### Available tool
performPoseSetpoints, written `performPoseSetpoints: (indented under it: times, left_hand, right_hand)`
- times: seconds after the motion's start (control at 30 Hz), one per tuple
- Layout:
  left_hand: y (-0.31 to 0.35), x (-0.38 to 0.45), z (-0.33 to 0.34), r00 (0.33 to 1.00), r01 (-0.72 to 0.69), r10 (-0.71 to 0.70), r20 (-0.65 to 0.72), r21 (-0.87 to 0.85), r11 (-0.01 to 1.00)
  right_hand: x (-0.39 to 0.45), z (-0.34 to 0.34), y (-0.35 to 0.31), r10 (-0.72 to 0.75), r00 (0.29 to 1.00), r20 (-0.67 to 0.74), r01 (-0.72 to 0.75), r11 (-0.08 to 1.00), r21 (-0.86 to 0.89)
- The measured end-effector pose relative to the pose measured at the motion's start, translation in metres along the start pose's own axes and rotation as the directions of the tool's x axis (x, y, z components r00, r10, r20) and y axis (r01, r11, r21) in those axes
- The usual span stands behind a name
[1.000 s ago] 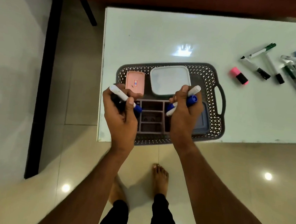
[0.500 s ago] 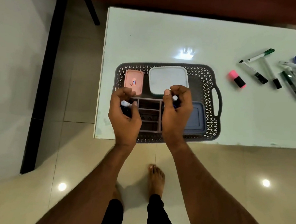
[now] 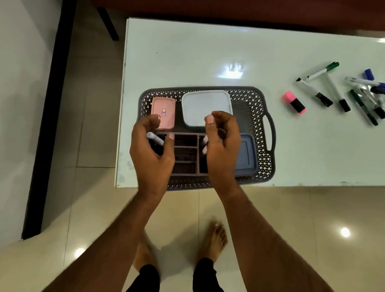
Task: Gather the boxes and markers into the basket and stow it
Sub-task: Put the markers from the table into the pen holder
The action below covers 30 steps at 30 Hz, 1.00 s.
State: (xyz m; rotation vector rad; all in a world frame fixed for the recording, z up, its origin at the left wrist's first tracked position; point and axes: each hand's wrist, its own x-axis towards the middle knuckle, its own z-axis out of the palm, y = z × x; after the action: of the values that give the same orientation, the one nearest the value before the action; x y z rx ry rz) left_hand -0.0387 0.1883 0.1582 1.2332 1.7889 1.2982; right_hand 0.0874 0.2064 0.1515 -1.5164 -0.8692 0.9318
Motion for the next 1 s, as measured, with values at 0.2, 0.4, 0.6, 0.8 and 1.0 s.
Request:
performPoseSetpoints:
  times: [0.2,0.4,0.6,0.8,1.0]
  left_hand:
    - [0.036,0.012,0.002,0.979,-0.127,0.133,-0.152,0.049,0.991]
    - [0.088,0.021,0.073,0.98,-0.166,0.159,-0.12,-0.054,0.985]
    - [0.118,0.023,0.191,0.969,-0.146,0.145,0.201,-0.013,0.989]
    - [0.115,0.041,0.3,0.895,-0.246,0.162,0.415,0.157,0.957]
    - [0.111,0.049,0.378,0.7,-0.56,0.297,0.649,0.241,0.792]
  right_hand:
    - [0.024,-0.035,-0.02,-0.068,0.994,-0.09,0.068,0.998,0.004]
    - [0.083,-0.099,-0.031,-0.154,0.976,-0.151,0.131,0.98,-0.151]
    - [0.16,-0.181,-0.014,-0.198,0.956,-0.216,0.123,0.941,-0.317]
    - [0.226,-0.261,0.015,-0.18,0.944,-0.276,0.015,0.861,-0.509]
    - [0.28,-0.315,0.039,-0.087,0.965,-0.249,-0.116,0.708,-0.697]
